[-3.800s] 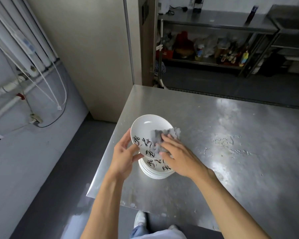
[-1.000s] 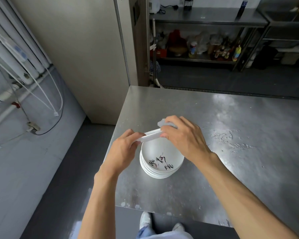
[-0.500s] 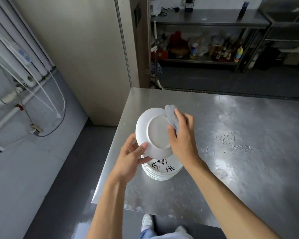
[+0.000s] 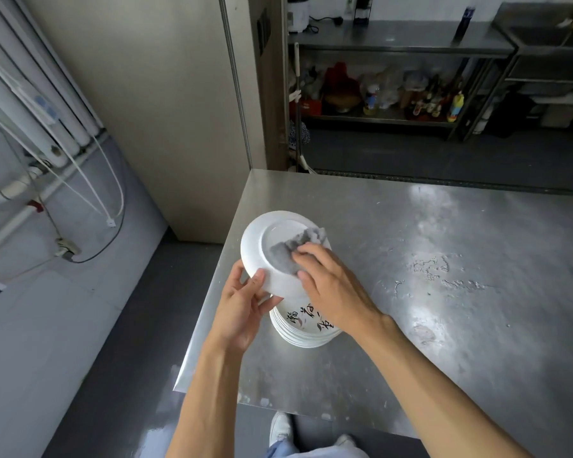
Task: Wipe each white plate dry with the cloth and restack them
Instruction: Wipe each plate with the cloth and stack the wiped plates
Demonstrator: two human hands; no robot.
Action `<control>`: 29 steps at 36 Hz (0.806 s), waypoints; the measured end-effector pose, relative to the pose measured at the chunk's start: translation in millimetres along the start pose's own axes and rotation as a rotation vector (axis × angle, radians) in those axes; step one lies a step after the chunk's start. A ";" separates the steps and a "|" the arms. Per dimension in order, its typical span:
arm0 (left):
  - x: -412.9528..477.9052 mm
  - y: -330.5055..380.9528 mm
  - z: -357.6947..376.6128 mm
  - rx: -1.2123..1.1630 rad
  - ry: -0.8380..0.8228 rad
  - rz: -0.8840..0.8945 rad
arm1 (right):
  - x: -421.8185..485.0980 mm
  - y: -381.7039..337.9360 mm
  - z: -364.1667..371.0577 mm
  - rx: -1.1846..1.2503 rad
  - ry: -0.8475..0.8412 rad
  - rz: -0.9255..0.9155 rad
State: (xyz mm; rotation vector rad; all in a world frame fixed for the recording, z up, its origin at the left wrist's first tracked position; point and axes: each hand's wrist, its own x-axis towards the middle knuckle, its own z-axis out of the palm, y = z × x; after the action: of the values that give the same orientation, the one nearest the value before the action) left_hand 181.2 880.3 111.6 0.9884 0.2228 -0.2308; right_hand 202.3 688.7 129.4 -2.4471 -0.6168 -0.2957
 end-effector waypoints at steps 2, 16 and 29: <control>-0.8 2.3 -1.8 0.031 -0.008 0.005 | 1.6 5.6 0.2 0.005 0.018 0.089; -1.4 13.3 2.9 0.098 -0.027 0.048 | 22.2 -21.7 6.5 -0.005 -0.107 -0.094; -1.9 15.1 -7.4 0.055 -0.028 0.007 | 10.3 4.1 -5.8 -0.050 0.087 -0.066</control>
State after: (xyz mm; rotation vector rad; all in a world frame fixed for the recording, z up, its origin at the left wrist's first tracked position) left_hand 183.1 894.8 120.2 1.0400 0.1885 -0.2453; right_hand 212.8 686.0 135.6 -2.4502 -0.6609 -0.4474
